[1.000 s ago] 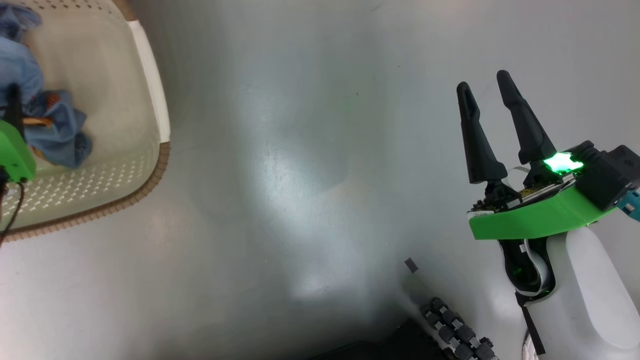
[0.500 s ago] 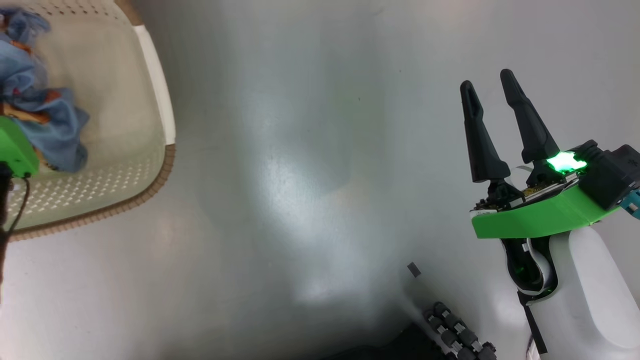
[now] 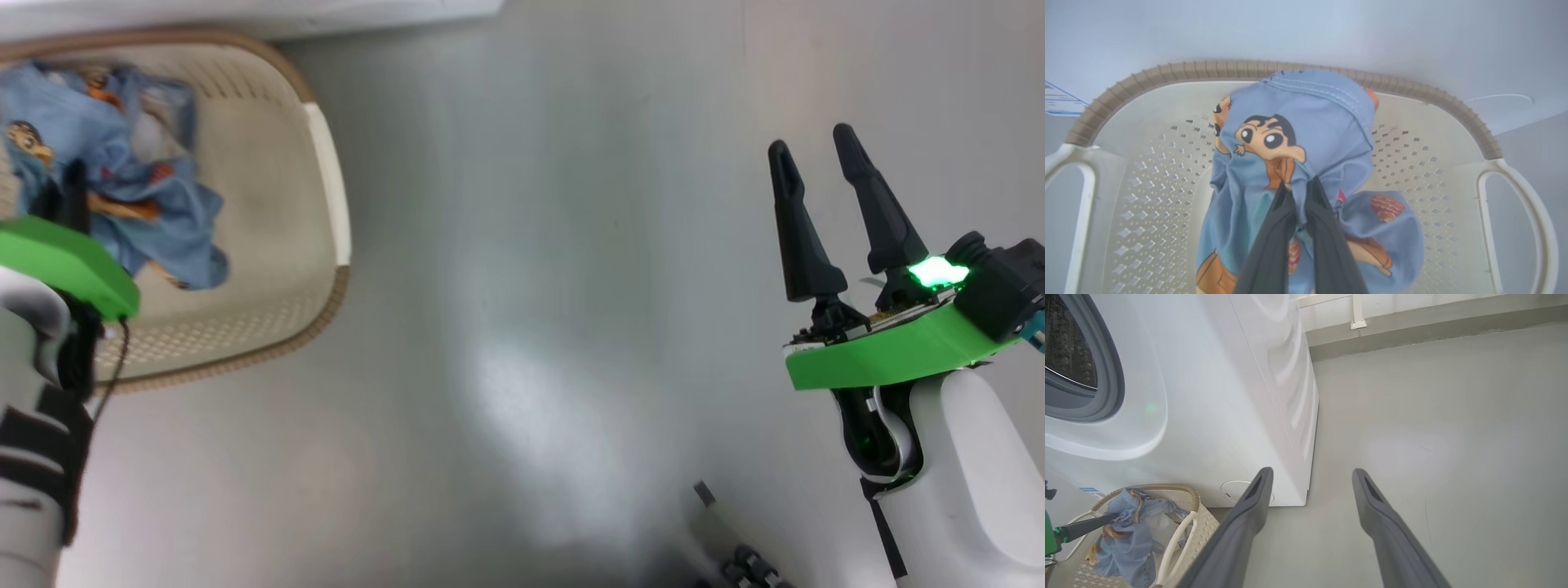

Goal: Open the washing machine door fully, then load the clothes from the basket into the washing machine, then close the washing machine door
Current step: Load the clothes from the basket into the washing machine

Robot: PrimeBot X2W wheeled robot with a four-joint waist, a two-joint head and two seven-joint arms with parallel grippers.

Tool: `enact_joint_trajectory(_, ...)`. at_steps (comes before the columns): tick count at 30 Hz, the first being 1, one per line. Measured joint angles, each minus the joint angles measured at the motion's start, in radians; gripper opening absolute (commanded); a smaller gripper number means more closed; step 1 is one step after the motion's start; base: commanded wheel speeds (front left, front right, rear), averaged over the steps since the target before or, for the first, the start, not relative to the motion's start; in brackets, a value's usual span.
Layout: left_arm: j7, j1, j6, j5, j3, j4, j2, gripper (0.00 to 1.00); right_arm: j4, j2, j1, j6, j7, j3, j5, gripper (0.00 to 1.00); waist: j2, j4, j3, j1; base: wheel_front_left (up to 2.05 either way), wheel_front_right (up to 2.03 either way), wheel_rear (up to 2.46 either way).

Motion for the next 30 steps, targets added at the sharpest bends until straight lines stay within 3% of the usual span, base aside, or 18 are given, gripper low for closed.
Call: enact_joint_trajectory(30, -0.001, 0.627, -0.001, 0.223, 0.236, -0.619, -0.125, 0.00, 0.069, -0.069, 0.276, 0.000, 0.000, -0.054, 0.000, 1.00, 0.0000, 0.122, -0.467, 0.0000, 0.00, 0.00, 0.00)
